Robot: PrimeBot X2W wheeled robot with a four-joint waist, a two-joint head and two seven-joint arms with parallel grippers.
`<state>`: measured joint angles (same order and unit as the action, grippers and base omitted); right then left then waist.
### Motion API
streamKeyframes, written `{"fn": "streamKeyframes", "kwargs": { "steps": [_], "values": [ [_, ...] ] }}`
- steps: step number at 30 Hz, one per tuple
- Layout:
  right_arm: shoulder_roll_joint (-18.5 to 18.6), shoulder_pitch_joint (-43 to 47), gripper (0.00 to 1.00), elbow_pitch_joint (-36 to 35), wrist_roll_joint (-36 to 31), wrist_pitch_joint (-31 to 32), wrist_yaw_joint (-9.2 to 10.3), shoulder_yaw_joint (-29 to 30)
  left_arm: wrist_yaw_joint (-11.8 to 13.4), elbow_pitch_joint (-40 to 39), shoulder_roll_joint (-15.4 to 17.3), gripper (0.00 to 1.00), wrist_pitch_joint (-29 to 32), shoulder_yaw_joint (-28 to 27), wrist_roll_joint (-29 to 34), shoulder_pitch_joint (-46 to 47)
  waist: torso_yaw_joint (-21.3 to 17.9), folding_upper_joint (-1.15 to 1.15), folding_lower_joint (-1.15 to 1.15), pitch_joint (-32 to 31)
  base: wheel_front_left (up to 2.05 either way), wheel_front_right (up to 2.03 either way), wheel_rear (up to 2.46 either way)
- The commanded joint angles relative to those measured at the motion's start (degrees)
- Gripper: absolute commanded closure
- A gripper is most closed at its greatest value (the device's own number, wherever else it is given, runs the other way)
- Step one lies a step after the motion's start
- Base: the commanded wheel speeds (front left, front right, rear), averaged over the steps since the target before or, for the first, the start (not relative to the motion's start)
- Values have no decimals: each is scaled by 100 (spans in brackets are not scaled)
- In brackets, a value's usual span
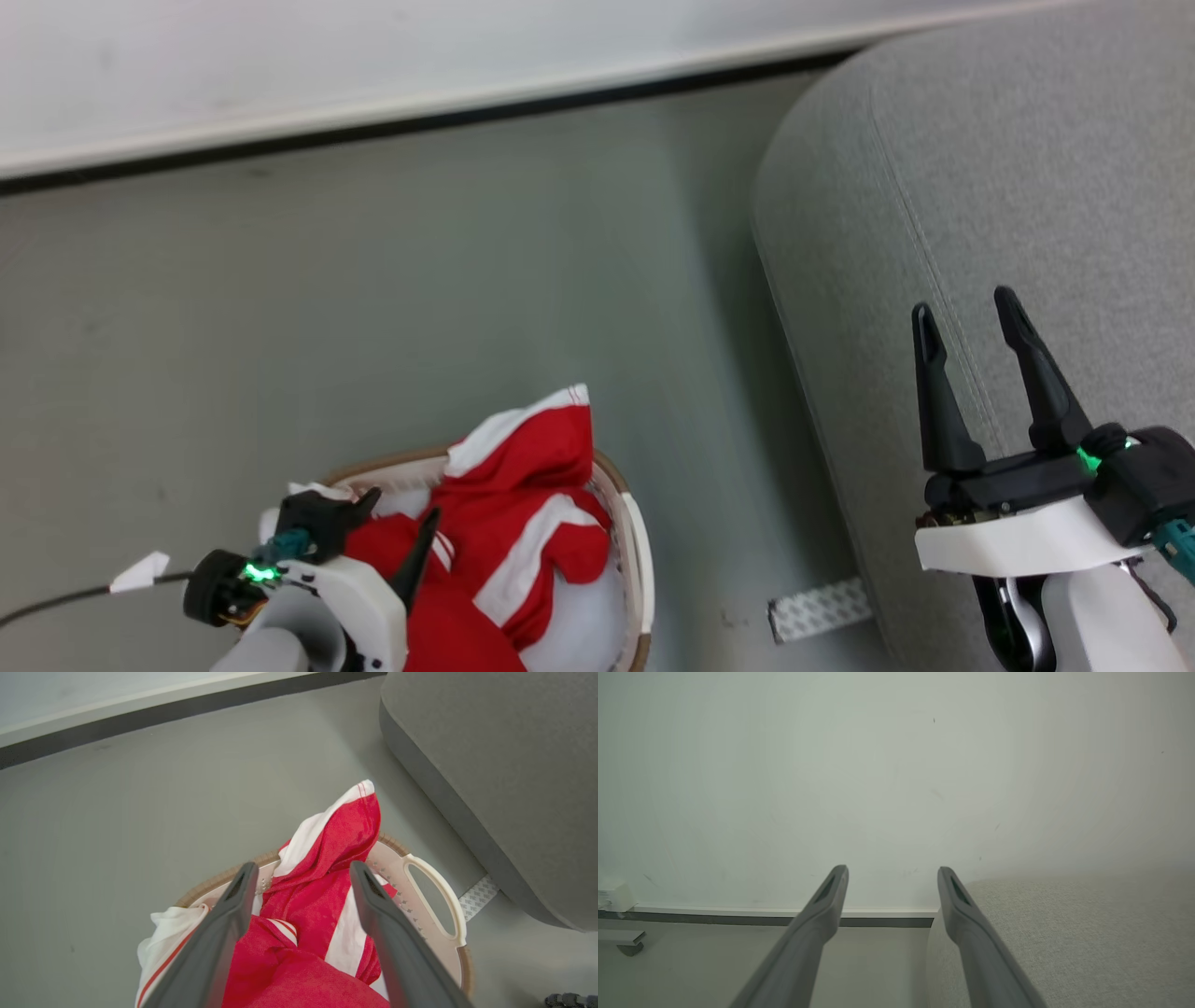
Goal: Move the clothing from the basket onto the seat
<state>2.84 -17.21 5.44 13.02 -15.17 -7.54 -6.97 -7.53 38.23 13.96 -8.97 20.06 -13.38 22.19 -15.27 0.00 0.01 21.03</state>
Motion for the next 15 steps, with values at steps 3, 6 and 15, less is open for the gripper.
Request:
{"fn": "streamKeyframes", "kwargs": {
  "steps": [3, 6, 15],
  "values": [
    [12, -186, 0, -144, 126, 4, 11, -40, 10, 467, 274, 0, 252, 456, -314, 332, -383, 0, -1, 668, 0, 0, 0],
    [8, -278, 0, -229, 203, 4, 10, -59, 10, 862, 452, 0, 537, 945, -539, 575, -477, 0, -1, 961, 0, 0, 0],
    [10, -523, 0, -421, 436, 4, 10, -167, 10, 1487, 1012, 0, 1244, 2354, -1275, 1284, -747, 0, -1, 1797, 0, 0, 0]
  ]
}}
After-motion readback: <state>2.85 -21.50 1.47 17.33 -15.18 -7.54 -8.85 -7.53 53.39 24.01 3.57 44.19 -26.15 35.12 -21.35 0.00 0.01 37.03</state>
